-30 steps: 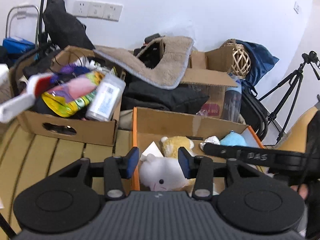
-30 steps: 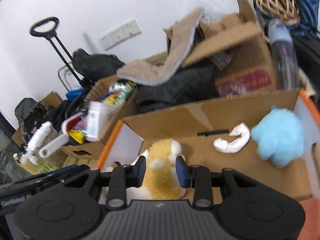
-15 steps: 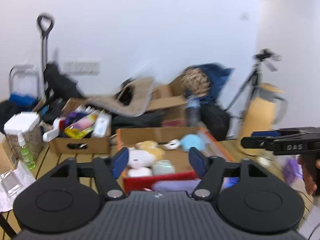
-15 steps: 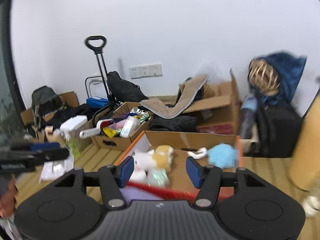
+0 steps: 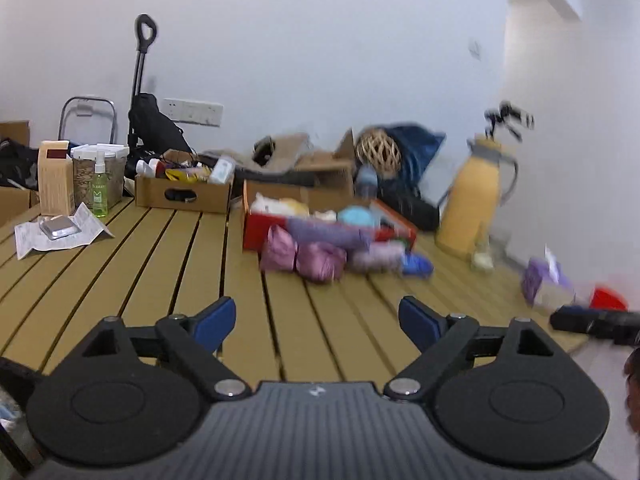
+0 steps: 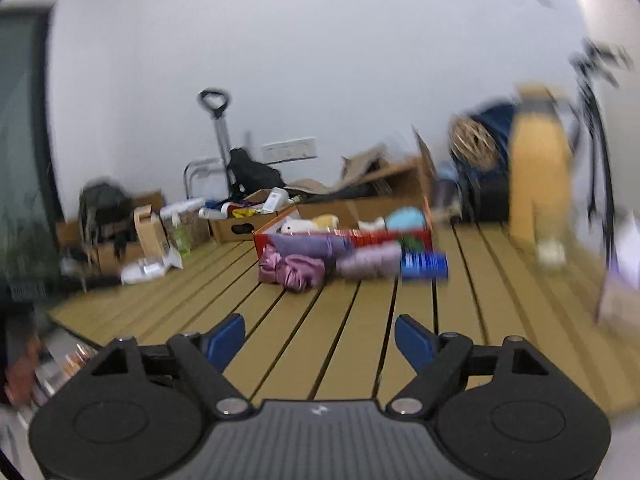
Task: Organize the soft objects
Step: 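Move both tools back over the table toward the lavender knit pouch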
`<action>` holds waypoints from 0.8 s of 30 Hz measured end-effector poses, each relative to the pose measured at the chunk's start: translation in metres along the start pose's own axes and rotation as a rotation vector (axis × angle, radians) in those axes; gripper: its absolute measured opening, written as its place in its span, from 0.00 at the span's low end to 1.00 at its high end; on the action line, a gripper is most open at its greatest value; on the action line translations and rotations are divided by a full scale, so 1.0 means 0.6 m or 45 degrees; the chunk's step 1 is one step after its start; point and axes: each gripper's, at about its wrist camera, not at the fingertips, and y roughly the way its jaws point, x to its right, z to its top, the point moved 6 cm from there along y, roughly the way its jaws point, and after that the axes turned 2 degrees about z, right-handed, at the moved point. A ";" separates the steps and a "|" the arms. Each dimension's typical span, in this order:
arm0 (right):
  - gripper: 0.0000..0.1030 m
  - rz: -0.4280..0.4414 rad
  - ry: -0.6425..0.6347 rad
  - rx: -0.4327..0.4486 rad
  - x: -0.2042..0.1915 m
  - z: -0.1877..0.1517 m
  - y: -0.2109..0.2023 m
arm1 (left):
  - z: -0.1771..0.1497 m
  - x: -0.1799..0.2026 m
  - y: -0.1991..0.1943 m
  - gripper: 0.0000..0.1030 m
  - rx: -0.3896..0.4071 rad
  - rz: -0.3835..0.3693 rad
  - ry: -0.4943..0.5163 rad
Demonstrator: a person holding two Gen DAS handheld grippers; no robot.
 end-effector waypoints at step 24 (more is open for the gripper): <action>0.74 0.083 0.217 -0.088 0.065 0.083 0.283 | 0.117 -0.035 0.286 0.78 -0.044 -0.062 -0.117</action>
